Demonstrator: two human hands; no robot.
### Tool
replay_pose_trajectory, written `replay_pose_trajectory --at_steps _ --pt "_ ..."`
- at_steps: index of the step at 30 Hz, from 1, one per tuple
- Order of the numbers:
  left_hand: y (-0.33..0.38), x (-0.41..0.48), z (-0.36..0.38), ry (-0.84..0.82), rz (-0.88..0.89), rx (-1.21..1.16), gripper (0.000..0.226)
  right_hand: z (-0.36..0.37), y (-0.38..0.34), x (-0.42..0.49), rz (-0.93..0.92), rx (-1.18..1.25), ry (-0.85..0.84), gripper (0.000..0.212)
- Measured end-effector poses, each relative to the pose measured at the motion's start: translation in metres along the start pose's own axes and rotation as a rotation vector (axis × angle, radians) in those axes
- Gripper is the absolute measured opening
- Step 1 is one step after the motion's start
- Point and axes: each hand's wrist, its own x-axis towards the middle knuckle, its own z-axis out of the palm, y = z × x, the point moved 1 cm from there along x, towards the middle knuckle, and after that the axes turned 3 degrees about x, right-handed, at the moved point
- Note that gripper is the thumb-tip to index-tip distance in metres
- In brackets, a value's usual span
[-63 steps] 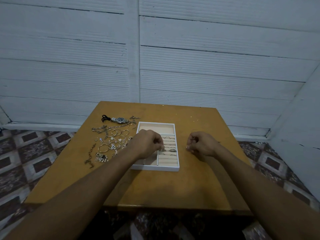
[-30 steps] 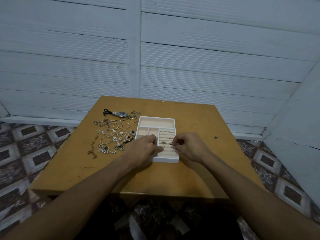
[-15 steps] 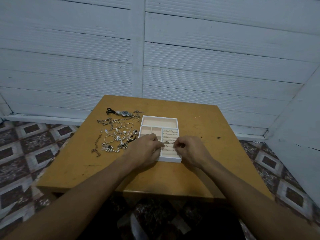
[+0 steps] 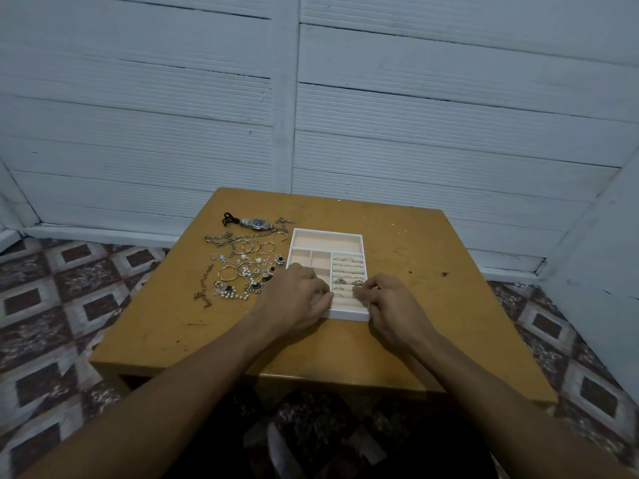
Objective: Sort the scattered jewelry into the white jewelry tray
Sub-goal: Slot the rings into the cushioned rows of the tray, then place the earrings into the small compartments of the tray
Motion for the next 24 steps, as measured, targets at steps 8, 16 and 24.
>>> replay_pose_trajectory --at_steps 8,16,24 --pt "0.000 -0.007 0.000 0.017 -0.014 -0.005 0.050 0.002 -0.004 -0.004 -0.023 -0.104 -0.040 0.037" --pt "-0.002 -0.017 -0.006 0.076 -0.025 -0.057 0.035 0.001 -0.014 -0.001 0.038 0.063 0.044 0.032" --pt "-0.027 -0.038 -0.014 0.092 -0.139 -0.102 0.032 0.005 -0.064 0.023 0.001 0.282 0.011 0.030"
